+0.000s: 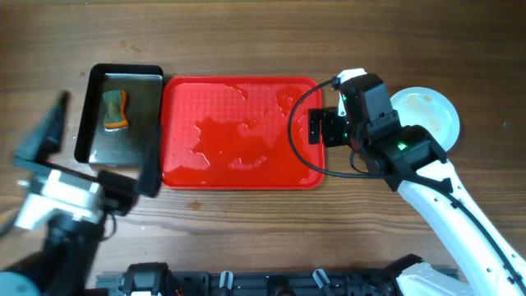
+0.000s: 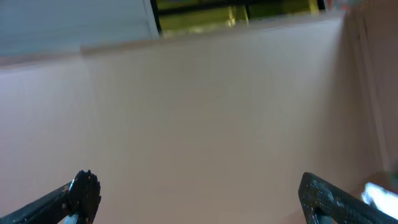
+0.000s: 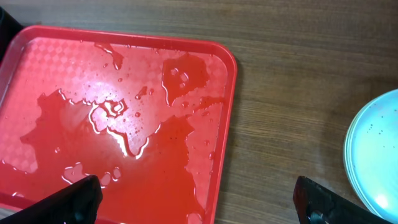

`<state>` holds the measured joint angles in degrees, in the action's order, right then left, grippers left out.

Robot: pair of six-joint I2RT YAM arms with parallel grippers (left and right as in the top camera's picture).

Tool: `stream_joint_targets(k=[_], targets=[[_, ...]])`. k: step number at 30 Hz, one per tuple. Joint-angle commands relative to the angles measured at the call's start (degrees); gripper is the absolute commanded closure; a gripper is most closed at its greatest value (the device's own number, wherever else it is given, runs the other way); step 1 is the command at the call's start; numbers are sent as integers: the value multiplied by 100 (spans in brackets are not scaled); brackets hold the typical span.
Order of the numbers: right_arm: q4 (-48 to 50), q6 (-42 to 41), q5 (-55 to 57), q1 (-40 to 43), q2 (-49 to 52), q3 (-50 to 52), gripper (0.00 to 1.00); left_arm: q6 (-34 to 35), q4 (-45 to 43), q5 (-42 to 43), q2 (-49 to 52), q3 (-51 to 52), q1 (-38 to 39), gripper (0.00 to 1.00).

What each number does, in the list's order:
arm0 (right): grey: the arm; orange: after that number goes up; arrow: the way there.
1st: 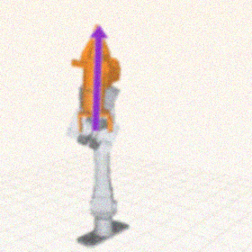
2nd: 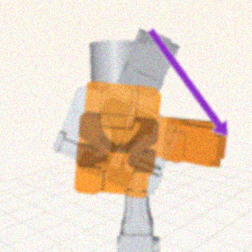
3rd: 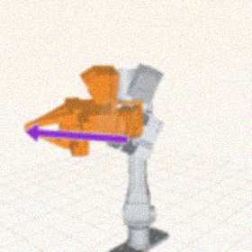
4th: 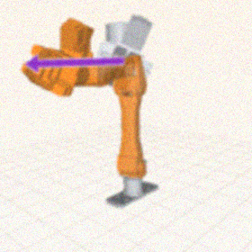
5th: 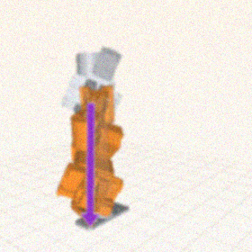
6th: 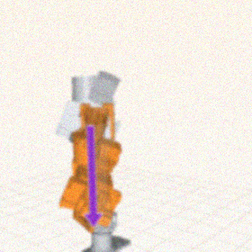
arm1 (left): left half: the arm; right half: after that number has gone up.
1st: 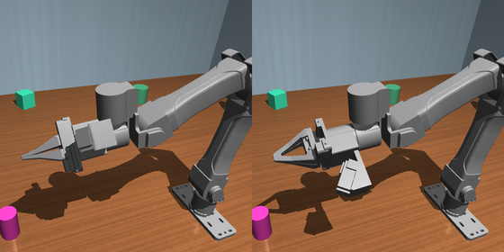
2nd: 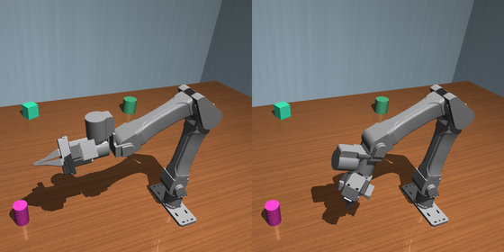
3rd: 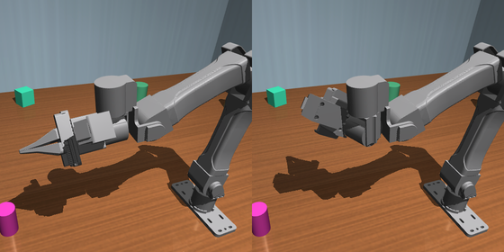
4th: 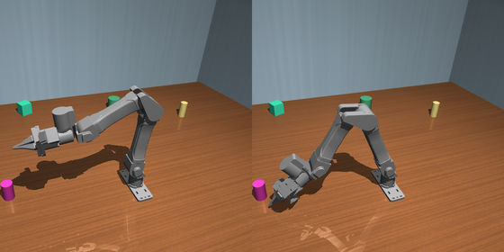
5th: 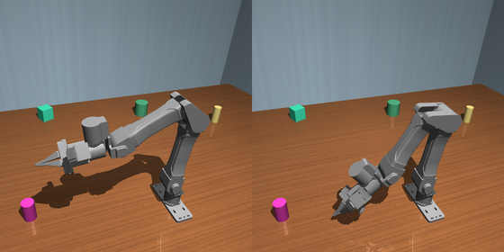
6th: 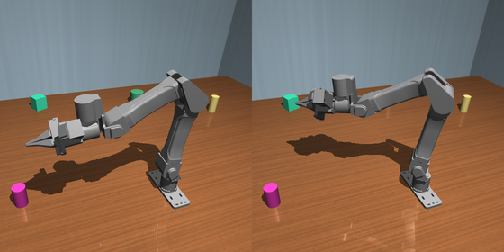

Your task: Clean dirty plates on tray and stack at the side

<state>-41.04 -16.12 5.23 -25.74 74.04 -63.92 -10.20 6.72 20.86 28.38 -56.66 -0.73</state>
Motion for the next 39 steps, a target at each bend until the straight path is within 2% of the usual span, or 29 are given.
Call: stream_joint_targets(k=[1, 13, 17, 23, 28, 33, 39], targets=[[28, 98, 118, -17, 39, -125, 0, -2, -289, -33, -748, 1198, 31, 0], [31, 96, 118, -17, 39, -125, 0, 0, -291, -35, -2358, 3685, 31, 0], [31, 96, 118, -17, 39, -125, 0, 2, -293, -33, -2826, 4153, 31, 0], [28, 96, 118, -17, 39, -125, 0, 116, -166, -35, -2817, 4400, 31, 0], [31, 96, 118, -17, 39, -125, 0, 933, -179, -157, -2820, 4861, 28, 0], [28, 96, 118, -17, 39, -125, 0, 1930, -586, -914, -2820, 5305, 26, 0], [31, 96, 118, -17, 39, -125, 0, 2413, -413, -1591, -2820, 5482, 26, 0]])
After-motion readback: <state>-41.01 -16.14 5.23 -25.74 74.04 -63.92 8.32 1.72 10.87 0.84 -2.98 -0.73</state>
